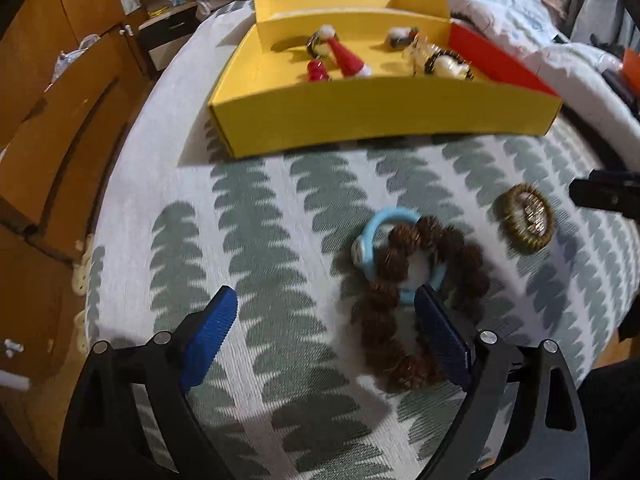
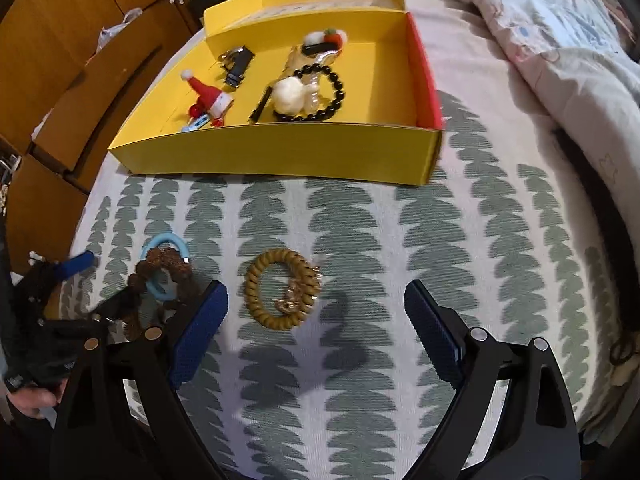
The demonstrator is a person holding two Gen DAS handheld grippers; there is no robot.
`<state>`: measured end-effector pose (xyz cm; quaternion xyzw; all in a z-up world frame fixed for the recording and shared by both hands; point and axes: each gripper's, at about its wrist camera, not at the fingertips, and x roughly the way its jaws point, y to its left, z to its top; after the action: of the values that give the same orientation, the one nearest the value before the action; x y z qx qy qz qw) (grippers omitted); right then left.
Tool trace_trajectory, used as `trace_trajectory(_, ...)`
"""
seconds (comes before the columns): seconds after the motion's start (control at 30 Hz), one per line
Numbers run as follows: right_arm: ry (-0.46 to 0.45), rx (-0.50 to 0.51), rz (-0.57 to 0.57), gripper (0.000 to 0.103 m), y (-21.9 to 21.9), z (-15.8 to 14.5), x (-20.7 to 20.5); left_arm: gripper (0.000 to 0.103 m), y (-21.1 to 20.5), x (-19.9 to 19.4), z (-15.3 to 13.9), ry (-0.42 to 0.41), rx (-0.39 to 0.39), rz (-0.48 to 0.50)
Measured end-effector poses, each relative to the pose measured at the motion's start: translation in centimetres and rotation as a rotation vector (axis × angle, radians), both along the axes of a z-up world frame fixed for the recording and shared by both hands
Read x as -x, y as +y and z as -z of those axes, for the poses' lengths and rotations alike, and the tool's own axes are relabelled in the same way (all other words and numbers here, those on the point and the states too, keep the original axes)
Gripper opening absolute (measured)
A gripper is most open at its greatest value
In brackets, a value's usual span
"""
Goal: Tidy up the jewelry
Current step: 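Move both tools back toward the brown bead bracelet and gold coil bracelet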
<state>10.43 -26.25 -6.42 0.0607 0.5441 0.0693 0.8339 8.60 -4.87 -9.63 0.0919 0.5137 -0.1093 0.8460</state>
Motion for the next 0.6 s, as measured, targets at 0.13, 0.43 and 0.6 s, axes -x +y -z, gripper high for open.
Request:
trace_trajectory(0.13,0.036,-0.018,-0.032,0.09,1.1,1.1,-0.2,0.089,0.2,0.4,0.6,-0.003,-0.026,-0.002)
trace_trajectory(0.43,0.067,-0.085,-0.041,0.057,1.3,2.6,-0.9,0.089,-0.1,0.2,1.0,-0.002,-0.022,0.005)
trace_trajectory(0.6,0.096,-0.083,-0.043,0.05,1.5,3.6,-1.0,0.089,-0.8,0.9,1.2,-0.005,-0.033,0.033)
